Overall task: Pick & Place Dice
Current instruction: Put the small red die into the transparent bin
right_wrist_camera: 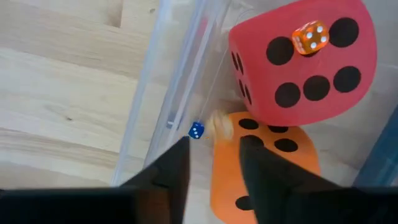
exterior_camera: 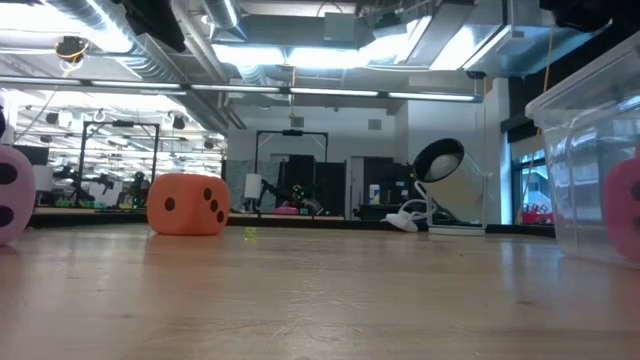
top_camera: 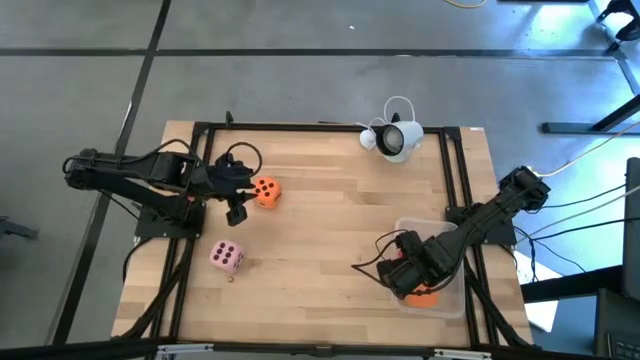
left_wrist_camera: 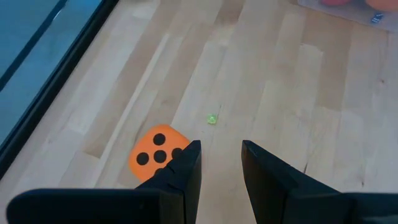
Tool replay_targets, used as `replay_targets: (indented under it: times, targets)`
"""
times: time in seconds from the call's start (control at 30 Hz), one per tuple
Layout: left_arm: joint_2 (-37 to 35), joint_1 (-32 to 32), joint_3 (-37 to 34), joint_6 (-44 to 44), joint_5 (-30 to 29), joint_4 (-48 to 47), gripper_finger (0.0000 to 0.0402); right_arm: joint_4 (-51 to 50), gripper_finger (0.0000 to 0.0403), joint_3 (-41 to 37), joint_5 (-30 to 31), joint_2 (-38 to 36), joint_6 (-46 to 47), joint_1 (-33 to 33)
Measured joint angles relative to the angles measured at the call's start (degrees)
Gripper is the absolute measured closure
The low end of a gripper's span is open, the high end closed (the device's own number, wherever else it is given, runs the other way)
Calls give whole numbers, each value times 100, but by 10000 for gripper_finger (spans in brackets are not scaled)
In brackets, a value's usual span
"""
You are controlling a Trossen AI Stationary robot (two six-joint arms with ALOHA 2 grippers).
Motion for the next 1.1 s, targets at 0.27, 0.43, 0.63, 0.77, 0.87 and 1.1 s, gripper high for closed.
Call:
replay_targets:
  times: [0.27,0.43,0.63,0.77,0.87,1.1]
  targets:
    - [0,0,0,-8,9,-6,291,58,155,0,-420,0,-323,2]
    - [0,0,0,74,57,-8,290,59,137,0,-443,0,-166,51]
    - [0,2,0,104,475,-21,290,11,154,230,-284,-2,122,298]
    - [24,0,0,343,1178,-32,290,-292,172,706,252,-4,218,467]
    - [44,-3,0,421,1839,-48,290,-572,185,1085,709,-7,212,537]
    - [433,-261,0,344,1628,-153,292,-719,208,1584,2170,-9,-164,512]
